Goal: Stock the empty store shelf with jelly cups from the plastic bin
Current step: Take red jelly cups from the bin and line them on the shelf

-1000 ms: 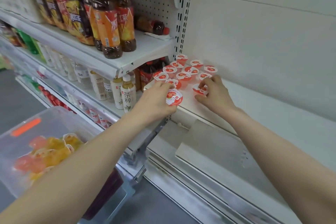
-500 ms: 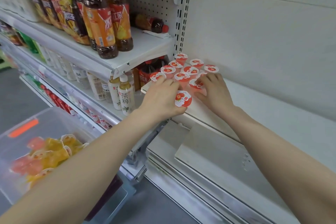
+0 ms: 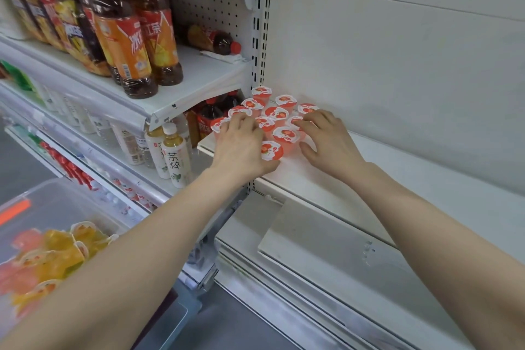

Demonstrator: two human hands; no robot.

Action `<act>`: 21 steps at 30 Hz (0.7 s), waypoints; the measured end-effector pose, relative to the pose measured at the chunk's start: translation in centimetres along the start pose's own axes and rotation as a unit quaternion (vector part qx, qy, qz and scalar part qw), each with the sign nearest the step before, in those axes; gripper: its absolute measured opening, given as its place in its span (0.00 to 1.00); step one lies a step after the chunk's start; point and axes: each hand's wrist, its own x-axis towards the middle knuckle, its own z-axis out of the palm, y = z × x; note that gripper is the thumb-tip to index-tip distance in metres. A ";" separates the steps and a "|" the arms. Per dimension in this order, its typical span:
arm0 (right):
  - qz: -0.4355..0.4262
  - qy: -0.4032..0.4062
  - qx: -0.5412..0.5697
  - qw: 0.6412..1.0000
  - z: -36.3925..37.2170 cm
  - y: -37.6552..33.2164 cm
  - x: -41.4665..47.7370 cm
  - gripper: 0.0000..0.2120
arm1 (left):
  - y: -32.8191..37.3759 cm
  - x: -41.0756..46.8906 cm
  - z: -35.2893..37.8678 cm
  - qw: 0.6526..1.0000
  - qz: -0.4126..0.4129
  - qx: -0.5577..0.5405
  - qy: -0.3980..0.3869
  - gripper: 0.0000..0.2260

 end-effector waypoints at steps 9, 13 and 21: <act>-0.003 -0.019 -0.018 1.000 -1.1 -0.6 -0.5 0.22 | 0.0 -0.7 -0.7 1.000 -0.001 -0.006 -0.022 0.35; -0.001 -0.016 -0.028 0.999 -1.9 -1.9 -0.9 0.24 | -1.0 -1.5 -2.4 0.999 0.028 -0.024 0.003 0.33; -0.034 0.050 -0.007 0.998 -2.9 -9.2 -1.3 0.22 | -7.9 -7.4 -6.0 0.997 0.056 -0.037 0.047 0.23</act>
